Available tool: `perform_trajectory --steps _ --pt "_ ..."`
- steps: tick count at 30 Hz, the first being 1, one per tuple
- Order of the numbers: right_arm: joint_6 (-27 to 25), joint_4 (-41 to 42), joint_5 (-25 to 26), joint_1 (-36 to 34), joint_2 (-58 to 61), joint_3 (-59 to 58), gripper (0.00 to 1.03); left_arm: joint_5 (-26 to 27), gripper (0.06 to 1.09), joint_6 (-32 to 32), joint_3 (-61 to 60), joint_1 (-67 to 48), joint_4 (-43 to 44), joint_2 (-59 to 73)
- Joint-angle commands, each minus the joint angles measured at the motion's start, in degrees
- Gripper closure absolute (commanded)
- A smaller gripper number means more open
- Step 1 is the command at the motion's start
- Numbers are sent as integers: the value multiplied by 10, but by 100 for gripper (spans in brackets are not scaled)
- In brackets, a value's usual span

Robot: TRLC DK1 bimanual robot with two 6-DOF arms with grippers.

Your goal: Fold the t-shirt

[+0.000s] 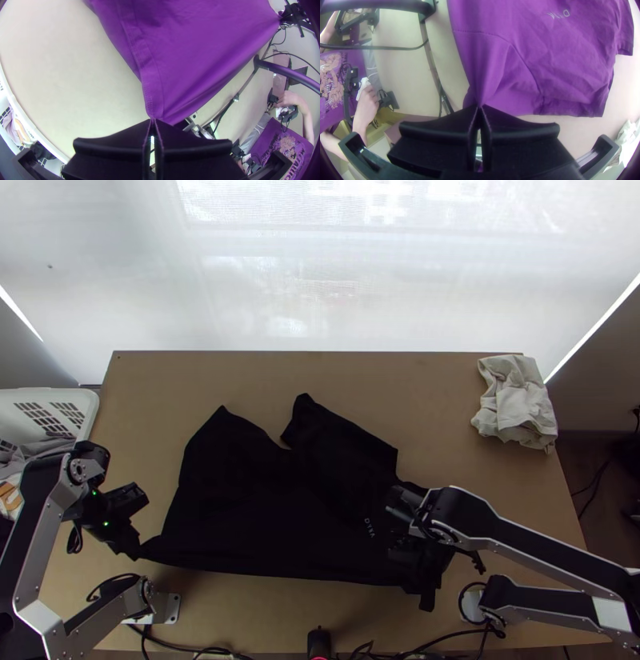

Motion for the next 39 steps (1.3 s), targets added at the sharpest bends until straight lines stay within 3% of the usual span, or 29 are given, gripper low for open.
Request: perform_trajectory --steps 1,4,5,7,8,10,12,13,19,26,29,33,39 --pt "7 47 -38 54 46 -11 100 -21 105 15 -60 -9 1 -14" --pt "9 65 -38 53 48 -9 99 17 104 -30 -46 -39 23 -17" --pt "13 69 -39 52 50 -9 92 36 98 -40 -37 -44 25 -20" --pt "24 78 -40 50 50 -11 62 65 89 -62 -20 -50 39 -30" --pt "26 81 -41 48 50 -13 49 80 80 -74 -11 -54 47 -36" --pt "30 90 -42 39 50 -13 27 100 52 -102 3 -73 55 -55" --pt "38 91 -43 23 49 -7 14 110 22 -119 19 -90 60 -71" --pt "43 91 -43 13 49 -2 11 114 18 -128 28 -103 64 -76" --pt "43 65 -42 -57 35 34 8 159 15 -200 160 -119 122 -5" --pt "43 53 -42 -146 22 90 8 155 15 -331 254 -126 362 160" --pt "44 53 -42 -190 18 115 8 143 15 -371 290 -143 427 233" --pt "47 78 -41 -238 19 150 8 95 15 -382 300 -177 494 308" --pt "58 131 -32 -271 44 192 8 69 15 -383 314 -196 506 397"
